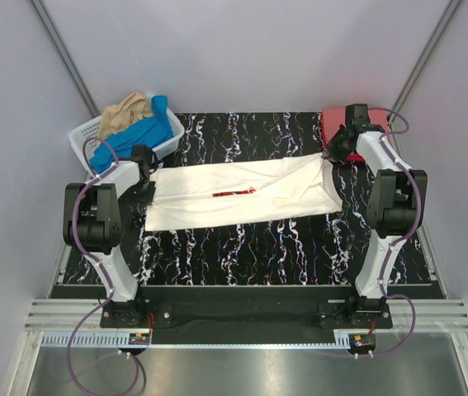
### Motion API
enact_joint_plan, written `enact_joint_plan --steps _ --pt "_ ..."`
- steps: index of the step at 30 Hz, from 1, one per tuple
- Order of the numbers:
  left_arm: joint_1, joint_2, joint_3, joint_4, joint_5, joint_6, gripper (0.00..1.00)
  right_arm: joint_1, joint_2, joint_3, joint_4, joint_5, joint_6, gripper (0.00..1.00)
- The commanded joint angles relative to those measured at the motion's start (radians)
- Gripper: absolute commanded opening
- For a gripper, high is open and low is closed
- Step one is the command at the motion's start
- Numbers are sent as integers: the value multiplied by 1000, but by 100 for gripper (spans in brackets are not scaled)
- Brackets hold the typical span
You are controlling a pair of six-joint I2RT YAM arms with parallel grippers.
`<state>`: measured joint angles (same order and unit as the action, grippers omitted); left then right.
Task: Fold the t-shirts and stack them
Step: Fold the tshirt
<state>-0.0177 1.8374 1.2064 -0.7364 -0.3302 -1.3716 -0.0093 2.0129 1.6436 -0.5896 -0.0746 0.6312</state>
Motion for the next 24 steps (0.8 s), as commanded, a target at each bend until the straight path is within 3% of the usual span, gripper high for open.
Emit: enact_joint_plan --steps 1,16,24 --pt "9 14 36 -6 -59 -21 0 -3 27 103 -1 -111 -92 0" --pt "10 22 35 -12 -53 -26 0 5 184 291 59 -370 -191 0" --pt "15 17 30 -23 -50 -52 0 5 225 318 59 -326 -235 0"
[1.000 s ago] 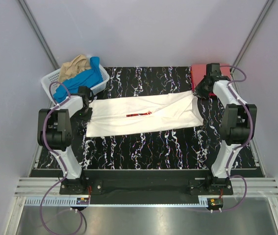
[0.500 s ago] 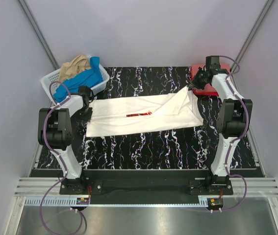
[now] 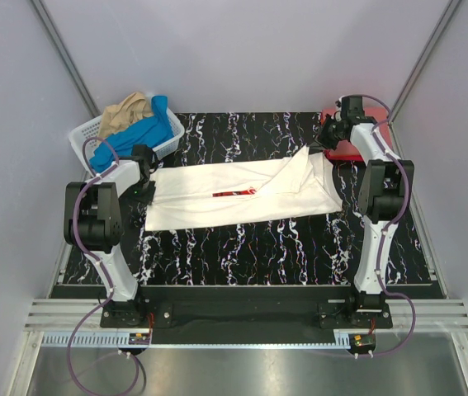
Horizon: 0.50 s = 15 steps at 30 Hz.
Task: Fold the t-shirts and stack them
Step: Fold the tshirt
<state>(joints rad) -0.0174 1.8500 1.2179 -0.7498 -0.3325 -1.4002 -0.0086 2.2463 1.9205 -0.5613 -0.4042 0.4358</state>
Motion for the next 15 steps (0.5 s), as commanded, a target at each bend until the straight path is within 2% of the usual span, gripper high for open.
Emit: enact_joint_plan --steps 1,7,15 --pt "14 6 19 -11 -48 -26 0 2 -11 38 31 13 -42 0" --pt "16 9 19 -22 -49 -40 0 4 -28 26 26 85 -55 0" --pt "16 6 17 -37 -65 -65 0 4 24 103 21 81 -52 0"
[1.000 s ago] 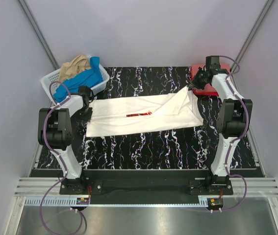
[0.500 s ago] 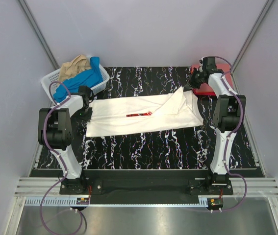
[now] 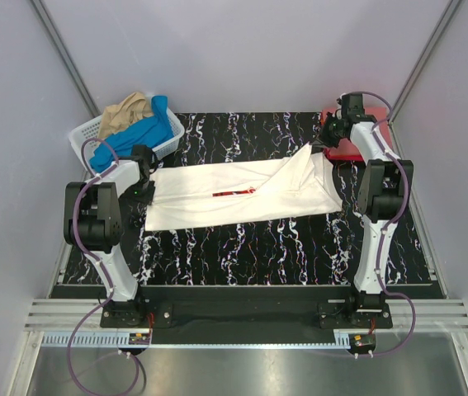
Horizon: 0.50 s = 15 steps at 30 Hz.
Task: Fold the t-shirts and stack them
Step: Fold the tshirt
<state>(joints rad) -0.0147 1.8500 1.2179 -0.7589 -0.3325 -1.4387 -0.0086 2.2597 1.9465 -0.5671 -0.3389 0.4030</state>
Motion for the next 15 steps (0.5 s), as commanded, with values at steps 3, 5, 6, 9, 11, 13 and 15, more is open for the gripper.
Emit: enact_joint_plan --steps 3,5,6,9,11,13,15 --pt "13 9 25 -33 -63 -29 0 2 38 114 32 -9 -26 0" --pt "13 14 28 -34 -59 -31 0 2 44 120 50 -41 -29 0" --pt "13 17 28 -31 -56 -32 0 2 57 129 58 -55 -32 0" --pt "13 29 37 -34 -50 -26 0 2 75 141 58 -68 -33 1" --pt "13 37 46 -33 -45 -16 0 2 69 123 52 -32 -30 1" --pt "13 37 51 -33 -42 -5 5 2 48 83 41 -6 -32 3" --pt "13 31 64 -33 -34 6 23 2 24 49 41 0 -46 8"
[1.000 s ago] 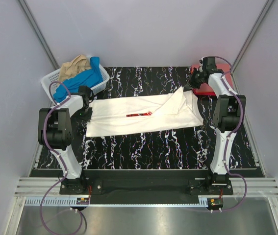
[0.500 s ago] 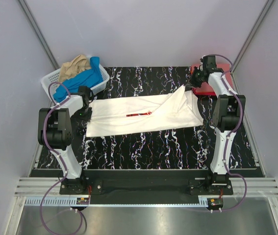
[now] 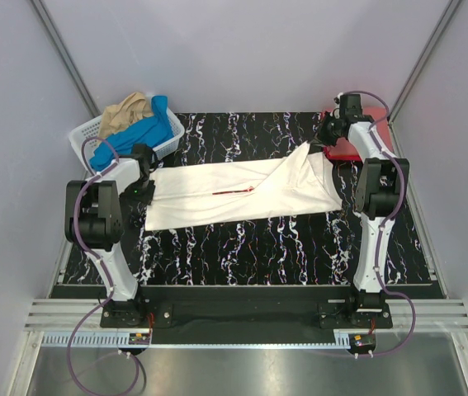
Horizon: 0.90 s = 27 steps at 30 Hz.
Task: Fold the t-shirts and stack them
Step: Fold the tshirt
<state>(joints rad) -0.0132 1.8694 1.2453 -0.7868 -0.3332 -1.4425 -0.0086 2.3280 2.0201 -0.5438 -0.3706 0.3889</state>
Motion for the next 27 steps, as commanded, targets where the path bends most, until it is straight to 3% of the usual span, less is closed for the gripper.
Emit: enact_joint_plan --steps 1,4,5,7,14,18,23,27 --pt "12 7 43 -6 -30 33 25 2 -51 -27 15 33 -35 10" --pt "13 -50 33 -2 -12 69 40 4 -90 -21 -40 65 -30 21" --pt "12 -70 25 3 -7 85 42 2 -110 -5 -70 73 -19 31" --pt "12 -133 17 14 -10 155 49 4 -139 2 -169 108 22 35" --pt "13 -334 -36 114 -4 428 64 -22 -470 -453 -211 279 185 40" --pt "-5 -406 -144 291 251 617 63 -51 -591 -635 -185 294 234 44" --pt "-60 -419 -351 619 515 665 68 -65 -660 -786 -119 314 252 46" --pt "-91 -291 -330 617 611 691 69 -65 -641 -837 -67 326 239 46"
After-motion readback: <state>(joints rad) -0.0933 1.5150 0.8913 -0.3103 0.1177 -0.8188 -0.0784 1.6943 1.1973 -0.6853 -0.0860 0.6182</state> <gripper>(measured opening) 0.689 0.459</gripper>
